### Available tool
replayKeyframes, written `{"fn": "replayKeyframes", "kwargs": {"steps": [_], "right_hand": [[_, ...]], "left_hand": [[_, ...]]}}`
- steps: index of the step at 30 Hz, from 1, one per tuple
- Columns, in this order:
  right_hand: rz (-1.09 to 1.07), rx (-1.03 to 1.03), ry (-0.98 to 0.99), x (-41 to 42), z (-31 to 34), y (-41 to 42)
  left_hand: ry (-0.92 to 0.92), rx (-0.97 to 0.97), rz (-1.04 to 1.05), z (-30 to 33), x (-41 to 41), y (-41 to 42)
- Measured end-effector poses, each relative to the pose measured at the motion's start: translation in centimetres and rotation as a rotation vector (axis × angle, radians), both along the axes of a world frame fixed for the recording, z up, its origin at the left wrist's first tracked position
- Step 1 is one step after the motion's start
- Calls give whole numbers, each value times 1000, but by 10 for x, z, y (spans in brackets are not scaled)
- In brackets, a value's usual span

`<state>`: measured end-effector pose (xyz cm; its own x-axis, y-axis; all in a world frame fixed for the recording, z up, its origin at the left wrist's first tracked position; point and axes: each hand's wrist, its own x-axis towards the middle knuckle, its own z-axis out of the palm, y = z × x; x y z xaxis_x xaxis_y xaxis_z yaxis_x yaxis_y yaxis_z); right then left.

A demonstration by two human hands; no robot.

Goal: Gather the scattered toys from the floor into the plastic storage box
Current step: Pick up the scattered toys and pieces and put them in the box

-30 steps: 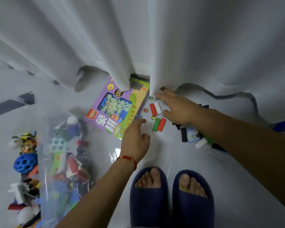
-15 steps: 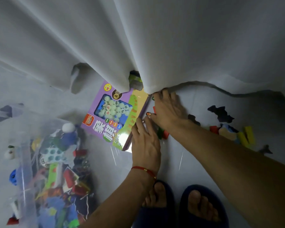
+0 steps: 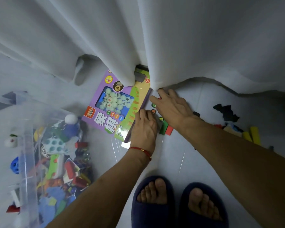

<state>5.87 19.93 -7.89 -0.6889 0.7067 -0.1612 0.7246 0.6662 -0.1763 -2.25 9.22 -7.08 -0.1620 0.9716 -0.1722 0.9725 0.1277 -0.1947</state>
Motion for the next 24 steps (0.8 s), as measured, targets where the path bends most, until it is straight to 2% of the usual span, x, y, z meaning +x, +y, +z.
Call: {"fn": "replayKeyframes", "kwargs": {"steps": [4,10,13,16,18,20,22,24], "right_hand": [[14,-25,23,-2,-2,-1],[-120,-89,112,15,-8,0],[-193,-146,158,28,-7,1],[-324,-218,303,42,3,3],[-501,-364,479,50,16,3],[-738,-597,707,59,28,2],[-976,-925,957,67,33,0],[-1106,-1265,1181,77,34,-1]], "left_hand": [[-160,112,64,1,-5,1],[-465,203,276,-2,-4,9],[-592,253,277,3,6,11],[-666,265,233,6,12,13],[-662,219,200,5,12,14],[-658,201,181,3,10,15],[-649,203,154,1,8,16],[-626,183,136,-3,7,16]]}}
